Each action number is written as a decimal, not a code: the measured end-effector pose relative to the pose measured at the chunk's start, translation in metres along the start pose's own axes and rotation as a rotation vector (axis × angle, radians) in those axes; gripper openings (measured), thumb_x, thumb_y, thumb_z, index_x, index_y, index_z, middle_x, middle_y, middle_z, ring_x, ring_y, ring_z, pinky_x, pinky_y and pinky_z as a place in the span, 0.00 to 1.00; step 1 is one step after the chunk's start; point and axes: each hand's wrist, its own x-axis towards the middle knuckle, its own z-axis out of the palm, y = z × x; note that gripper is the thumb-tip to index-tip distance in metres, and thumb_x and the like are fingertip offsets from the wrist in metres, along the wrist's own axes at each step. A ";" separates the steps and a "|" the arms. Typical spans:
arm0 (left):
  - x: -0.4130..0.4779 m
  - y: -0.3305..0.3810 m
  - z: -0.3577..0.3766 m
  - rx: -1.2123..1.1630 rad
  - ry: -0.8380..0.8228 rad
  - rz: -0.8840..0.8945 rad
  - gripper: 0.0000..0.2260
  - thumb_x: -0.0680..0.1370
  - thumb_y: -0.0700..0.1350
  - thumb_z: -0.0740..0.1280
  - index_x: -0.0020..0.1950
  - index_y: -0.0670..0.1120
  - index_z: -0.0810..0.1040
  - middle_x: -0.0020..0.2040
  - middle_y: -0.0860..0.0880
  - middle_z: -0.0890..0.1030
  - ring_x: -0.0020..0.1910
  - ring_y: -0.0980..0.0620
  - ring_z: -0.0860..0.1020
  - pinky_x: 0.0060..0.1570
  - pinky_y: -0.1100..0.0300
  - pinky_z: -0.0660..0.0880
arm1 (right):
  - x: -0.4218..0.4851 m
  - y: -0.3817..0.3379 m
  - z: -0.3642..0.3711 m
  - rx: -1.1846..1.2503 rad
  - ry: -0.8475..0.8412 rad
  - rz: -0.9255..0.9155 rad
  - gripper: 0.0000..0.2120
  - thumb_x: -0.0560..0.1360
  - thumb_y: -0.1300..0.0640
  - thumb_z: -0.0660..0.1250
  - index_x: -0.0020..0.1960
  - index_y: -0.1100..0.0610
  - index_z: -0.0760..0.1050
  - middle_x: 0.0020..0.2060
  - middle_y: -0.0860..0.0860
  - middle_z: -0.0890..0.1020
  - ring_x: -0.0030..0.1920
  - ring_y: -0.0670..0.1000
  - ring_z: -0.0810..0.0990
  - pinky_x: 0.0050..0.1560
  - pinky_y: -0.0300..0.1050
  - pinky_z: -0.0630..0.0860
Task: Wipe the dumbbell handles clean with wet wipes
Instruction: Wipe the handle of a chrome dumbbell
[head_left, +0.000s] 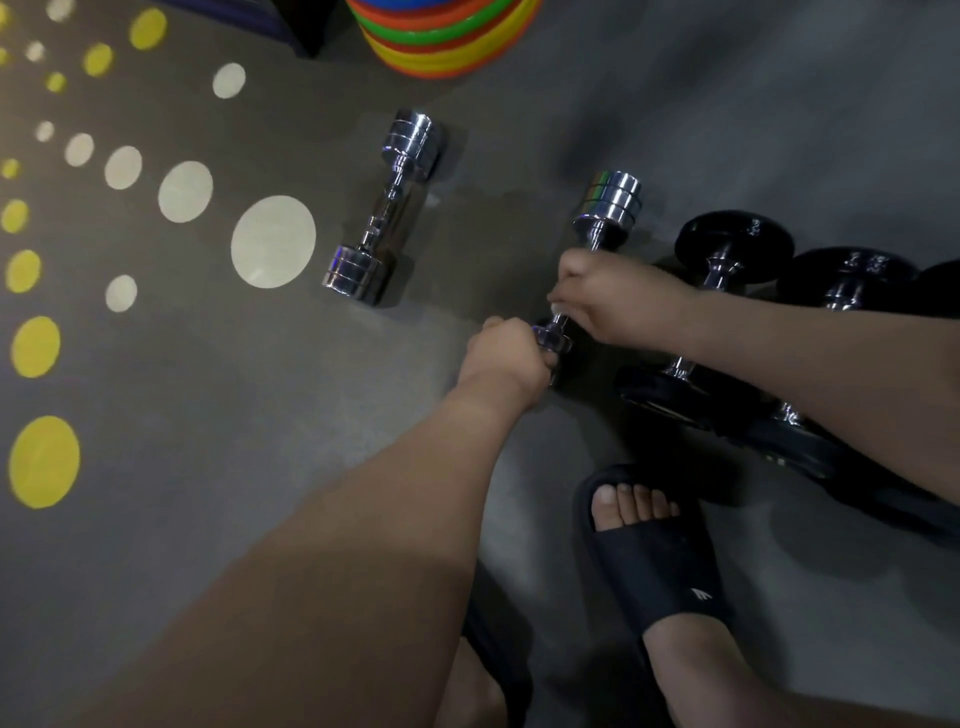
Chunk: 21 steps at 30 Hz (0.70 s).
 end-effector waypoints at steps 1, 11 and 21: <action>-0.001 0.000 0.000 -0.011 -0.002 0.002 0.12 0.78 0.48 0.70 0.56 0.41 0.81 0.59 0.37 0.75 0.59 0.37 0.76 0.54 0.54 0.72 | 0.004 0.006 -0.006 -0.017 0.016 0.053 0.09 0.80 0.57 0.66 0.47 0.61 0.82 0.47 0.57 0.75 0.43 0.60 0.78 0.42 0.50 0.76; -0.005 0.001 0.001 -0.039 -0.011 0.012 0.17 0.77 0.52 0.72 0.59 0.42 0.79 0.63 0.39 0.70 0.60 0.36 0.75 0.62 0.51 0.72 | -0.009 0.008 0.003 -0.010 0.062 -0.014 0.08 0.80 0.58 0.66 0.46 0.60 0.81 0.44 0.57 0.75 0.40 0.58 0.77 0.38 0.51 0.76; -0.016 -0.001 0.010 -0.054 0.054 0.078 0.19 0.73 0.56 0.74 0.54 0.43 0.78 0.55 0.39 0.75 0.57 0.38 0.75 0.56 0.53 0.72 | -0.012 0.010 0.009 -0.001 0.104 0.023 0.08 0.79 0.58 0.67 0.46 0.63 0.81 0.44 0.59 0.75 0.40 0.60 0.77 0.38 0.51 0.76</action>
